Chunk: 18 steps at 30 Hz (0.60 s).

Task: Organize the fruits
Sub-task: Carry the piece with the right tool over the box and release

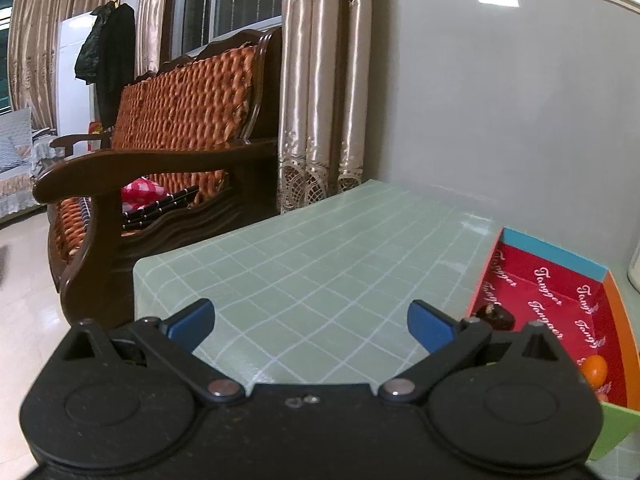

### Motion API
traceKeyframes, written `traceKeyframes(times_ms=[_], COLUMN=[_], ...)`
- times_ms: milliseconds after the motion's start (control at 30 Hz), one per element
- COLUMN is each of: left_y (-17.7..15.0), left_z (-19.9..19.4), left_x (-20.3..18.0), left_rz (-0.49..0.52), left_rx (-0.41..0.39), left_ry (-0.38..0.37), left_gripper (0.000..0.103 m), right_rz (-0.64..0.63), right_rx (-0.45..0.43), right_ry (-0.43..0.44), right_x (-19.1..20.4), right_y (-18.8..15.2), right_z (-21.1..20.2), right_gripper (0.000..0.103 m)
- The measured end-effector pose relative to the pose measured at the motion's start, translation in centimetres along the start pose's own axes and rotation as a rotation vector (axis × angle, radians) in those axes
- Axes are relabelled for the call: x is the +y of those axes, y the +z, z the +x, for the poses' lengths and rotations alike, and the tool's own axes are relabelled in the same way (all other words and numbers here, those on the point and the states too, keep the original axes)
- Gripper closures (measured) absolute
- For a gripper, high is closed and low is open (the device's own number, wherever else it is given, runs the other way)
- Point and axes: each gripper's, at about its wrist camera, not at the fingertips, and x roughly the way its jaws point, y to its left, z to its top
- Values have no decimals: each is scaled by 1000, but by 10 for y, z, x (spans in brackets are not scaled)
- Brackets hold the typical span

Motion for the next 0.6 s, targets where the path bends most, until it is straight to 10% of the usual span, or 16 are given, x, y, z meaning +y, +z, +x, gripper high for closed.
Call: traceKeyframes(times_ms=[367, 500, 600], left_y=[-2, -1, -2], left_z=[-1, 0, 0], left_x=[-4, -3, -3], left_rz=[20, 17, 12], left_rx=[-4, -1, -1], left_ry=[11, 12, 11], left_gripper=[6, 6, 6], right_rz=[-97, -102, -132], right_rx=[87, 54, -14], right_ry=[197, 203, 159], right_x=[46, 48, 48], right_y=[-11, -13, -9], right_z=[15, 12, 2], right_gripper=[80, 13, 9])
